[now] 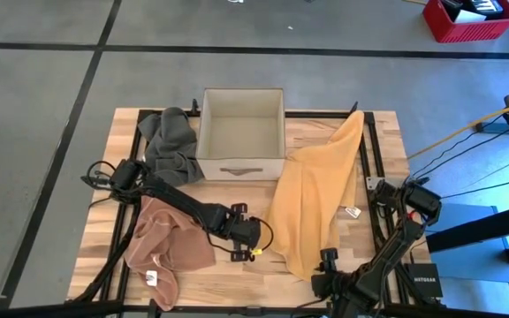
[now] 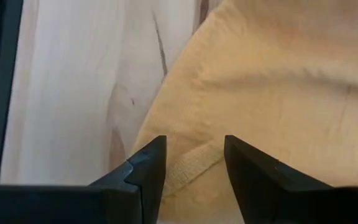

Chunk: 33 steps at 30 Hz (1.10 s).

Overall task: Fold towel
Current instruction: Fold the yellow towel

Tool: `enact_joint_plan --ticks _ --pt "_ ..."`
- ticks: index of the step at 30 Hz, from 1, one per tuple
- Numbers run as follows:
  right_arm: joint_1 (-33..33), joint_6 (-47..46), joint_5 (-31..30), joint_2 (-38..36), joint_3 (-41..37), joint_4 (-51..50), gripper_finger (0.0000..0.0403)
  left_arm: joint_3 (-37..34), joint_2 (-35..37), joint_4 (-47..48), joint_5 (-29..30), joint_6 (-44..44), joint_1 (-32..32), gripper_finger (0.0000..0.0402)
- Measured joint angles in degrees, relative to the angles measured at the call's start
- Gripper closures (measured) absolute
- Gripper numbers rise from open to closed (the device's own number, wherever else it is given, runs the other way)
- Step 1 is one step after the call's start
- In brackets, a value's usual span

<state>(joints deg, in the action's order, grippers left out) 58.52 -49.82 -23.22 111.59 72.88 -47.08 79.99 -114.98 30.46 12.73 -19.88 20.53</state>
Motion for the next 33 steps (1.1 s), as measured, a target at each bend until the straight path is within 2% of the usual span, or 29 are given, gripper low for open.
enact_joint_plan --ticks 7,10,13,17,22,25,30,33 --pt "-0.04 -11.38 5.41 -0.11 0.04 -4.46 0.0238 0.0 0.01 -0.04 0.0 -1.59 0.2 0.0398" --pt "-0.04 -11.52 7.71 -0.11 1.46 -6.85 0.0238 0.0 0.01 -0.04 -0.02 -2.1 0.2 0.0398" --pt "0.31 -11.93 8.59 -0.11 5.05 -14.73 0.0238 0.02 0.01 -0.04 -0.02 -1.92 0.16 0.0398" --pt "2.22 -14.13 15.77 -0.26 8.76 -21.73 0.0238 0.02 0.03 -0.02 -0.02 -2.21 0.25 0.0398" --pt "6.62 -14.61 23.72 -0.26 10.08 -20.41 0.0238 0.04 0.03 0.06 -0.03 -2.21 0.59 0.0398" --pt "8.49 -13.36 22.0 -0.26 11.83 -21.17 0.0238 0.04 0.03 0.02 -0.04 -1.84 0.86 0.0398" --pt "10.4 -6.47 10.53 -0.11 12.61 -21.84 0.0238 0.04 0.03 -0.6 -0.07 -0.92 0.86 0.0398" --pt "11.69 -3.96 9.47 0.76 11.97 -21.76 0.0238 0.04 0.03 -1.23 -0.07 -0.53 0.83 0.0398"
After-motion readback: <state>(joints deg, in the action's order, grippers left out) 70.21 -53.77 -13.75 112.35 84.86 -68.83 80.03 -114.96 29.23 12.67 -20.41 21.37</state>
